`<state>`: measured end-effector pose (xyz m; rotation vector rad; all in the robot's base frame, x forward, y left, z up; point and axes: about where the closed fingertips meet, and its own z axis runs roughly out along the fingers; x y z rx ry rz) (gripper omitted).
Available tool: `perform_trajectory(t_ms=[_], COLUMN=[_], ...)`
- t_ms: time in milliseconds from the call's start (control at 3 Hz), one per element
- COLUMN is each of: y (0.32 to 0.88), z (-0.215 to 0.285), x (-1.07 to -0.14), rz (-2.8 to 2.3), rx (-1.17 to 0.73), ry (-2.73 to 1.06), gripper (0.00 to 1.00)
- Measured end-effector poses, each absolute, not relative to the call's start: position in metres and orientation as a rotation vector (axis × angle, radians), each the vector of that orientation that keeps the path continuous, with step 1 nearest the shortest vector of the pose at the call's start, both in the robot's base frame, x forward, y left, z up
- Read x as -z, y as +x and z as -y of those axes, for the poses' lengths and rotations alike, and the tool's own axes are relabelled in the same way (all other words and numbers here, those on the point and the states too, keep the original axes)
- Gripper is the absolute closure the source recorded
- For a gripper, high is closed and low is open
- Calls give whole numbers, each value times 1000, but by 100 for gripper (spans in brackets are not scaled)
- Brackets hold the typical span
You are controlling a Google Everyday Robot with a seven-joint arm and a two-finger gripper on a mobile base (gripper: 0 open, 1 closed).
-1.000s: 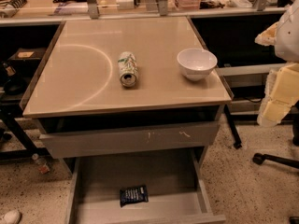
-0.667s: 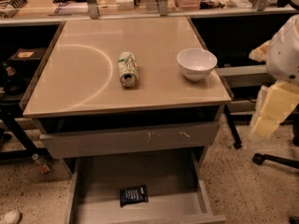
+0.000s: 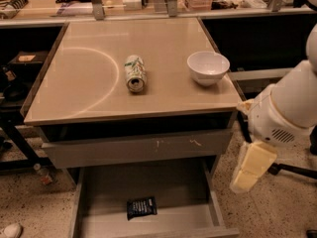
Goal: Pick rxbar blueberry from middle drawer and place on counter
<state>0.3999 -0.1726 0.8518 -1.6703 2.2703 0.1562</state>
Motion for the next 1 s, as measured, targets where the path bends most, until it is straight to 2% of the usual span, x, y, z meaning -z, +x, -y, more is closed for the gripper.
perform_trajectory(t_ms=[1000], y=[391], z=[145], x=[-761], rz=[-2248], rx=[-318], ry=[-1616], gripper=[0])
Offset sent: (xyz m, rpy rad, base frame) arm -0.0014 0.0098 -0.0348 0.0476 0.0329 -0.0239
